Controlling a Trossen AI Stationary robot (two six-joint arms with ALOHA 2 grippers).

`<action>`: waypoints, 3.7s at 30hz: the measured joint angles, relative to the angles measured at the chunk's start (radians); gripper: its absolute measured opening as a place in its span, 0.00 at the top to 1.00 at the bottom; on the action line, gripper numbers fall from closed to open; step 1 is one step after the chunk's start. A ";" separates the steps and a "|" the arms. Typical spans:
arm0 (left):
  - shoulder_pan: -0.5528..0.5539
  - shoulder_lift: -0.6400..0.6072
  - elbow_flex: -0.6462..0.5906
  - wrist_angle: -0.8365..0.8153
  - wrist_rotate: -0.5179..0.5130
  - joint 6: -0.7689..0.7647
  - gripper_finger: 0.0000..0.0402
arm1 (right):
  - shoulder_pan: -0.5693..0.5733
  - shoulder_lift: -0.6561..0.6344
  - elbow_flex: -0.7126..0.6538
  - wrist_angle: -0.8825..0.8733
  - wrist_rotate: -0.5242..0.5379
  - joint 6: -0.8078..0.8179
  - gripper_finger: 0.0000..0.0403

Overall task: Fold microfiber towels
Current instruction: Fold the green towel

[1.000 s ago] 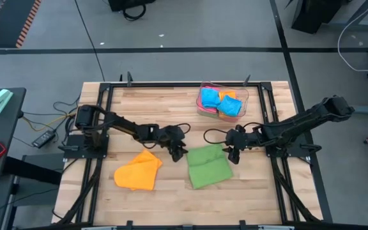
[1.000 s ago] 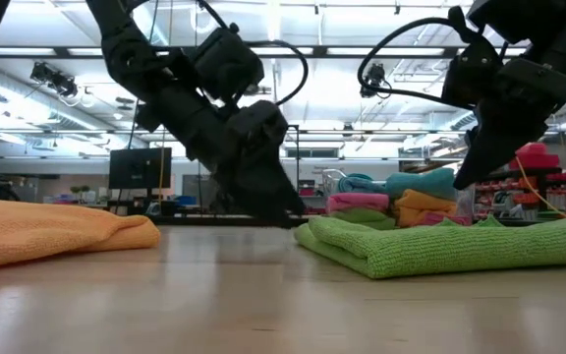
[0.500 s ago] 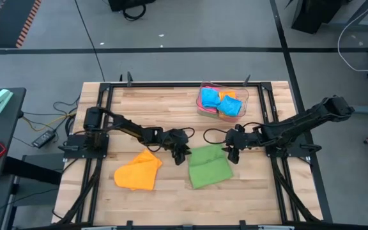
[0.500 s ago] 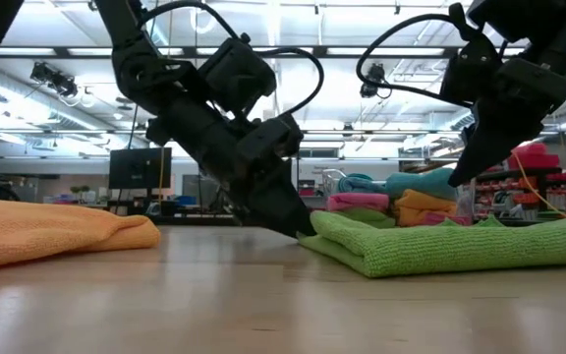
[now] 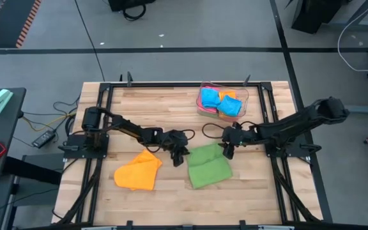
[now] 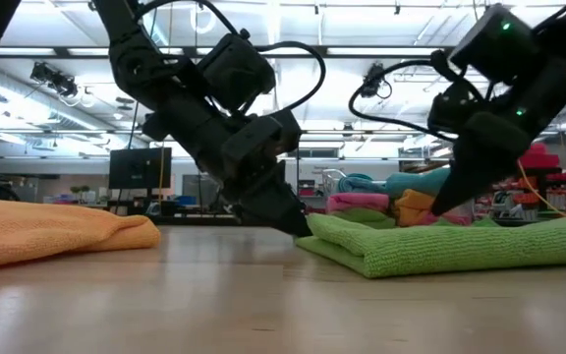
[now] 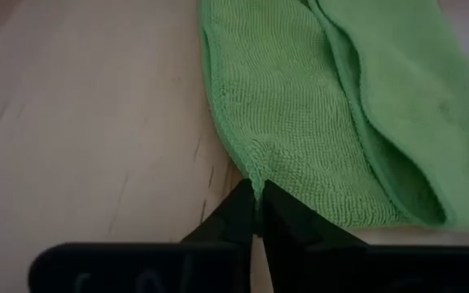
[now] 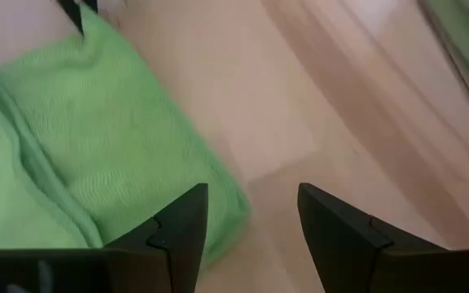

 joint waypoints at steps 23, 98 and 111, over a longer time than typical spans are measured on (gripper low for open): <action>0.002 -0.002 0.000 -0.033 -0.003 0.010 0.97 | -0.004 0.215 -0.015 0.172 -0.084 0.077 0.78; -0.218 -0.201 0.028 -0.163 0.008 0.418 0.81 | 0.427 0.169 0.169 -0.001 0.040 -0.122 0.99; -0.267 -0.200 0.028 -0.153 0.009 0.362 0.83 | 0.453 0.169 0.169 0.035 -0.008 -0.120 0.99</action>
